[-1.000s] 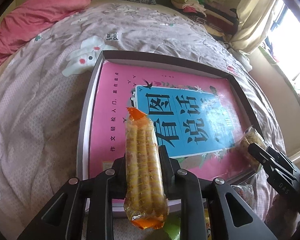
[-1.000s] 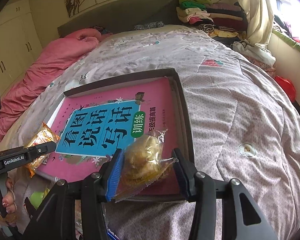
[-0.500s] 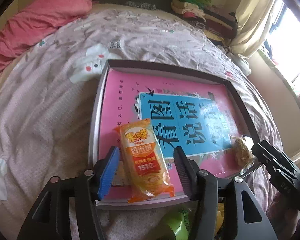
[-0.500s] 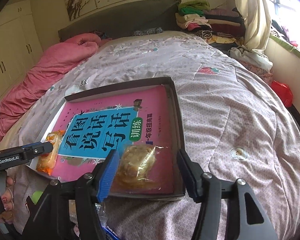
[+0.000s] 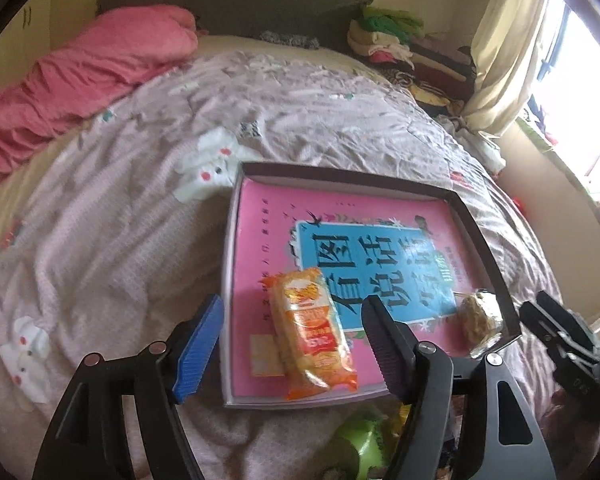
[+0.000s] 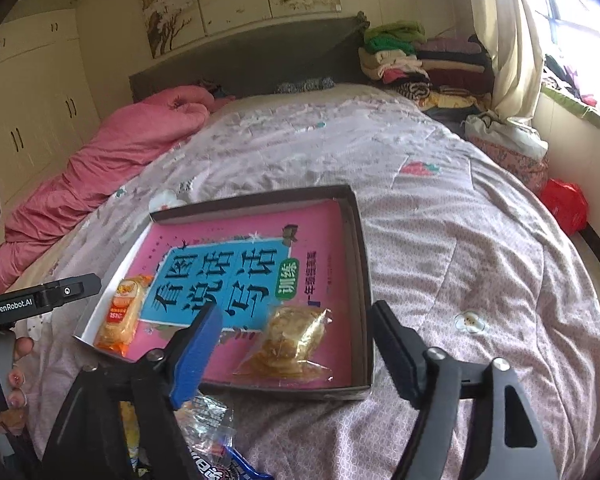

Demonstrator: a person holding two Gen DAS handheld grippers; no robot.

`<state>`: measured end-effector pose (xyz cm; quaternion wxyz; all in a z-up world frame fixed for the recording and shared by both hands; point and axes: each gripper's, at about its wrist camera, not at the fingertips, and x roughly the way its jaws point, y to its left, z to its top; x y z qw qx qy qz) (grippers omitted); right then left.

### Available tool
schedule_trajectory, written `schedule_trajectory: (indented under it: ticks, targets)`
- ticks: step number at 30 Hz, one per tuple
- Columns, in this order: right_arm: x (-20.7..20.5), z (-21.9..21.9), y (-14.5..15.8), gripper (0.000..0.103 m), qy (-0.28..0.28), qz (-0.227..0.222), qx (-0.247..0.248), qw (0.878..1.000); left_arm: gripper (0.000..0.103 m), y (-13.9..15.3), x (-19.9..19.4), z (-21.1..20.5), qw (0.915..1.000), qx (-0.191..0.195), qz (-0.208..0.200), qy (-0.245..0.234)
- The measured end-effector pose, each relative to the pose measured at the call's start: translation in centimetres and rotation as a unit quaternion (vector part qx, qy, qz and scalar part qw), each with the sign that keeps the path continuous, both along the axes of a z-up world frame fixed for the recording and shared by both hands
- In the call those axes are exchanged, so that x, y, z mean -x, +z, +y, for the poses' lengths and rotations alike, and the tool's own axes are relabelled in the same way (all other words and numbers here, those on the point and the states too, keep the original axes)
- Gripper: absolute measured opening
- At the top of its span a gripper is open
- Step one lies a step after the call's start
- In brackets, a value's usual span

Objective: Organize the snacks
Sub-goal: 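Carry both packs over the tray and release them onto the pink book, then move the left gripper back to the pile and close on the Snickers bar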

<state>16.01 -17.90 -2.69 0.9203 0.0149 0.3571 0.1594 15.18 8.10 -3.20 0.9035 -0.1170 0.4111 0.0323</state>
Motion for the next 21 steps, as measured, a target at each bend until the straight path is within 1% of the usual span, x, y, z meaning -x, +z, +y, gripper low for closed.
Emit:
schedule_trajectory:
  ticks: [2, 11, 15, 18, 21]
  targets:
    - [0.3, 0.0, 0.4, 0.081, 0.001, -0.008, -0.002, 1.000, 0.075, 0.5, 0.5, 0.1, 0.9999, -0.008, -0.007, 0.003]
    - [2.2, -0.6, 1.3, 0.090, 0.009, -0.021, -0.008, 1.000, 0.075, 1.7, 2.6, 0.3, 0.9998, -0.009, -0.015, -0.006]
    - [2.9, -0.6, 1.3, 0.090, 0.013, -0.018, -0.007, 1.000, 0.075, 2.0, 3.4, 0.2, 0.9998, -0.008, -0.018, -0.005]
    - [3.6, -0.5, 1.1, 0.090, 0.017, -0.012, -0.008, 1.000, 0.075, 1.8, 4.0, -0.2, 0.9999, -0.006, -0.013, -0.009]
    - [4.4, -0.5, 0.8, 0.090, 0.027, -0.004, -0.005, 1.000, 0.075, 1.5, 4.7, -0.9, 0.9997, -0.016, -0.006, -0.018]
